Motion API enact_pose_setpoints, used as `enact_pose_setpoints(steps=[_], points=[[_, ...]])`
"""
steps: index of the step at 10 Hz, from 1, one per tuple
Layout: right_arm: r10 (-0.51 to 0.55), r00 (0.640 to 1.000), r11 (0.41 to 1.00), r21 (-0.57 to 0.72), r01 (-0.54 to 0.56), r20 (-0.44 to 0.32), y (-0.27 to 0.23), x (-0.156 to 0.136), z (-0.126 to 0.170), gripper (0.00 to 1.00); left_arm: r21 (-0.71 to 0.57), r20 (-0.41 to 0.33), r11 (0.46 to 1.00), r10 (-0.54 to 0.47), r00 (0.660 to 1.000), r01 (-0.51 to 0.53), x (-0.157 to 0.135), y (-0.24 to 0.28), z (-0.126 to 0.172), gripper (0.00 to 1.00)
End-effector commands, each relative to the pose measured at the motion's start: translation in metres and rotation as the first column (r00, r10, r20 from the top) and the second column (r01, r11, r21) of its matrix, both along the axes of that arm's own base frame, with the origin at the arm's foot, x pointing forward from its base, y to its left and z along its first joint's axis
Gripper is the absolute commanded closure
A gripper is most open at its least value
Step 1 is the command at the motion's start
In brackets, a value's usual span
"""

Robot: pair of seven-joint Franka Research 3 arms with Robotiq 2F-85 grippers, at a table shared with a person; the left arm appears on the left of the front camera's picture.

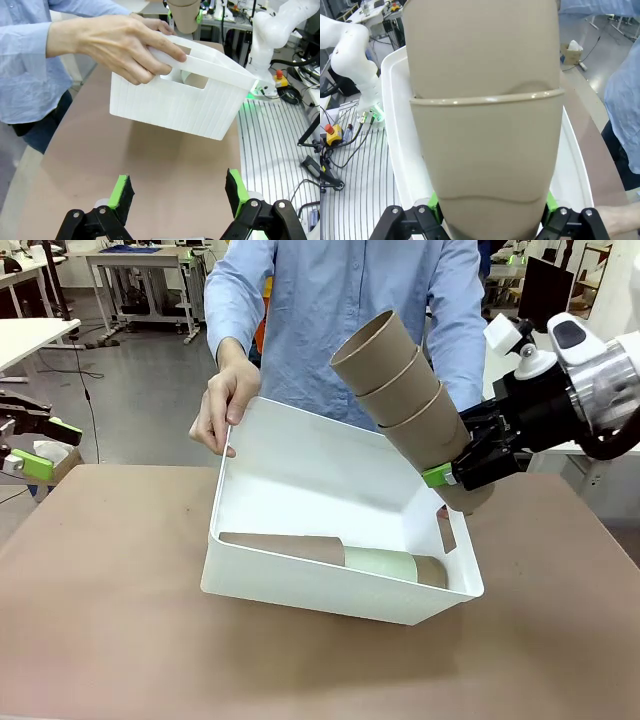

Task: Stack the cups and store them in the basket.
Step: Place the stack of Reusable plastic cups into the Pantry Basket.

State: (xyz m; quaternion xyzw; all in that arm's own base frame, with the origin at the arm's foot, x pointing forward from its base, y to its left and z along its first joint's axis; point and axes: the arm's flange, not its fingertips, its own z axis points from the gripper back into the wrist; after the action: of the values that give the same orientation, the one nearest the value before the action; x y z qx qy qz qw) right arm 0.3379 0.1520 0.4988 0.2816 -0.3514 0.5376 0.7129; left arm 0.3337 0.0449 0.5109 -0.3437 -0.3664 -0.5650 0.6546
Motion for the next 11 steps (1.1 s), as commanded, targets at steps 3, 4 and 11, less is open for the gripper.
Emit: enact_pose_setpoints(steps=[3,4,11], points=[[0.005,1.000,1.000,-0.001,-0.005,-0.001,0.000,0.000,-0.002,0.16,-0.009,-0.006,1.000,0.001,1.000,-0.001,0.000,-0.002,0.003,0.04],[0.000,1.000,0.999,-0.038,0.002,0.031,0.014,0.002,0.008,0.16,-0.009,-0.006,1.000,0.001,1.000,-0.001,0.000,-0.002,0.003,0.04],[0.033,0.999,0.960,-0.277,-0.030,0.006,0.097,0.051,-0.014,0.16,-0.009,-0.006,1.000,0.001,1.000,-0.001,0.000,-0.002,0.003,0.04]])
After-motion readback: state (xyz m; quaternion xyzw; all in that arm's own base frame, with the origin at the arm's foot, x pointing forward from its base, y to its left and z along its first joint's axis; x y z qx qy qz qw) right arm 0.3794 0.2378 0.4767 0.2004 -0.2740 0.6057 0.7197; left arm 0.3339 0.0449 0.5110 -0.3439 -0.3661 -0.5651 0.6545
